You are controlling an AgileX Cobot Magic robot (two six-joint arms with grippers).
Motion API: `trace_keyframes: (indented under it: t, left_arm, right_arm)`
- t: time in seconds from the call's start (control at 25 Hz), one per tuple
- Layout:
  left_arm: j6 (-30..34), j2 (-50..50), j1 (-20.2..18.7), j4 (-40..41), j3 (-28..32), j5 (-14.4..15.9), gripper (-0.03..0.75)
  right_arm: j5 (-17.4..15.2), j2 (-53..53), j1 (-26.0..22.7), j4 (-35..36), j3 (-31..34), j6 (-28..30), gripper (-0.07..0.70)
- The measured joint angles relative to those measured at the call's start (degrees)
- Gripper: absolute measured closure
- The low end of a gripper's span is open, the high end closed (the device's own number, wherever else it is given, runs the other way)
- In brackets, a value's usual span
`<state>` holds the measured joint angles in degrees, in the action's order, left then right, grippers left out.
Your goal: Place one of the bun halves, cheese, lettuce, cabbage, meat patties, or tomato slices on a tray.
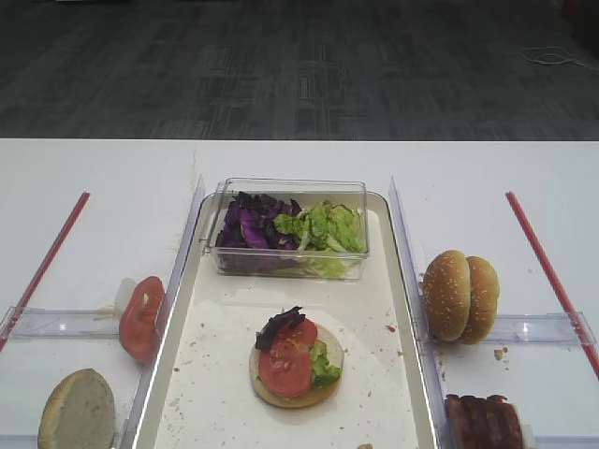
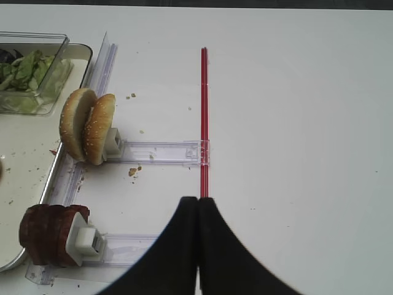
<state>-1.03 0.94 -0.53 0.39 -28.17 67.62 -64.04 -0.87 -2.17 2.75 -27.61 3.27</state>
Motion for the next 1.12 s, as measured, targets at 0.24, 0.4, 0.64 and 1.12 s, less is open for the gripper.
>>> trace_keyframes:
  t: [0.24,0.4,0.64,1.12]
  left_arm:
    - [0.0,0.0,0.0,0.0,0.0,0.0,0.151]
    - [0.0,0.0,0.0,0.0,0.0,0.0,0.151]
    - [0.0,0.0,0.0,0.0,0.0,0.0,0.151]
    - [0.0,0.0,0.0,0.0,0.0,0.0,0.151]
  right_arm:
    - [0.0,0.0,0.0,0.0,0.0,0.0,0.316]
    - [0.0,0.0,0.0,0.0,0.0,0.0,0.316]
    - [0.0,0.0,0.0,0.0,0.0,0.0,0.316]
    - [0.0,0.0,0.0,0.0,0.0,0.1,0.316]
